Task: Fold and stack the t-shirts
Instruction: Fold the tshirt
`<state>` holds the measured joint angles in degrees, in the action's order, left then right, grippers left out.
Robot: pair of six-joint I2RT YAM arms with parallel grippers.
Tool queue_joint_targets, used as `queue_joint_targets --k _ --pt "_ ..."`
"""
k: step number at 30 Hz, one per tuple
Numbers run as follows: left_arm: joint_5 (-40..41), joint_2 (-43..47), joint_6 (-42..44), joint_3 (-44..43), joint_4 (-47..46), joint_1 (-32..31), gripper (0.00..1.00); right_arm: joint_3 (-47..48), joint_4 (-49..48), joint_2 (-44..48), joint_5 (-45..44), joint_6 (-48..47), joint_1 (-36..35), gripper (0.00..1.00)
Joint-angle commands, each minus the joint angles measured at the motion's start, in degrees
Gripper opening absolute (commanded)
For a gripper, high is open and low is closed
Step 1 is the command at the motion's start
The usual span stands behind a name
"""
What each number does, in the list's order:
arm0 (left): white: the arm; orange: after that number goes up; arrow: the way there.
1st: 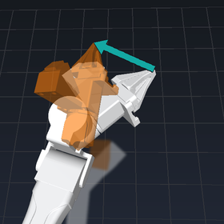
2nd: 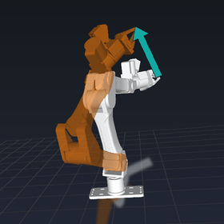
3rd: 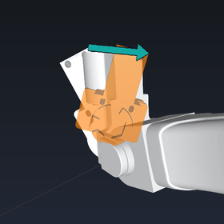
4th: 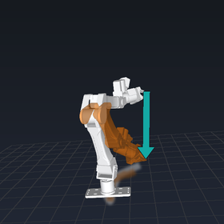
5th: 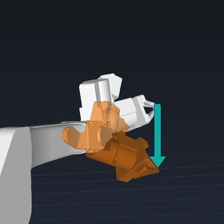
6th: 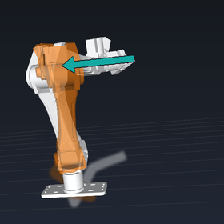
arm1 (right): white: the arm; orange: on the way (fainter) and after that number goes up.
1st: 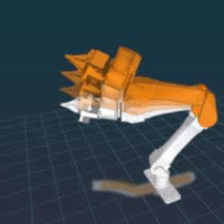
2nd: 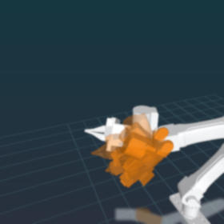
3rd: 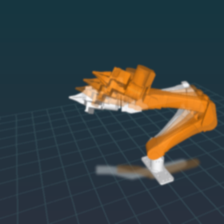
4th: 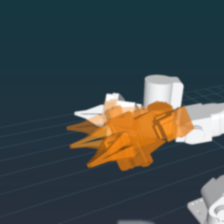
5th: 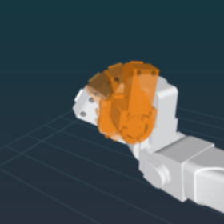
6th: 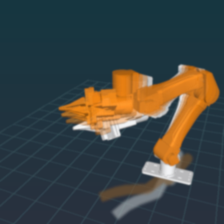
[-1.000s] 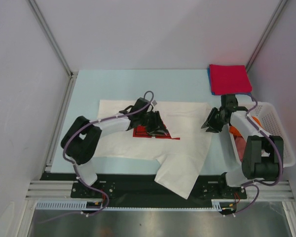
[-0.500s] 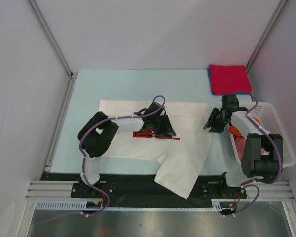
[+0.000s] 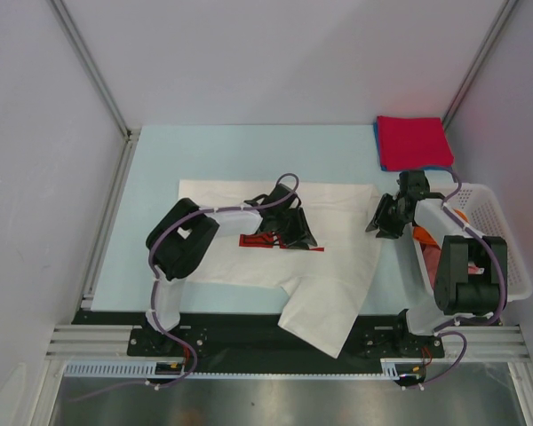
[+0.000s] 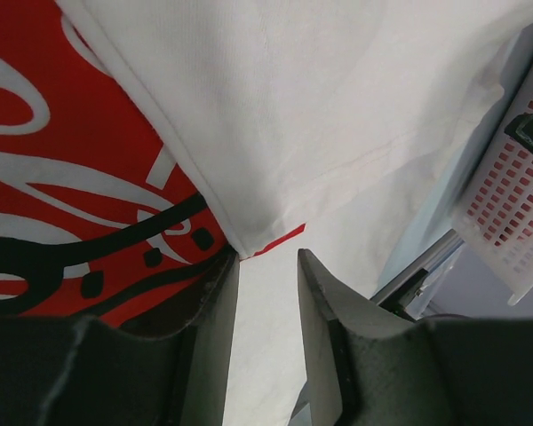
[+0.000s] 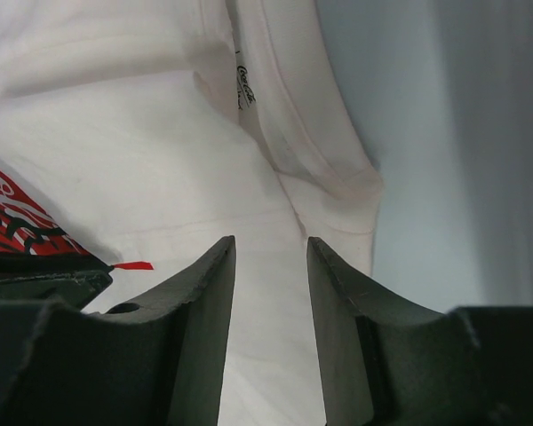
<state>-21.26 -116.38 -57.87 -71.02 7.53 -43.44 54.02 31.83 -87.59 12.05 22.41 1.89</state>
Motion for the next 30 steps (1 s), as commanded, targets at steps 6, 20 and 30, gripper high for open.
queue_joint_targets --k 6,20,30 --pt "1.8 -0.5 0.3 -1.8 4.2 0.6 0.46 -0.8 -1.4 -1.5 -0.4 -0.6 0.3 0.43" --pt "1.7 -1.7 2.2 -4.2 7.1 1.7 0.41 -0.8 -2.2 -4.6 0.0 -0.5 0.0 0.43" --pt "-0.4 -2.7 2.9 -6.1 6.8 1.6 0.22 -2.1 -2.7 -5.4 -1.2 -0.7 -1.5 0.4"
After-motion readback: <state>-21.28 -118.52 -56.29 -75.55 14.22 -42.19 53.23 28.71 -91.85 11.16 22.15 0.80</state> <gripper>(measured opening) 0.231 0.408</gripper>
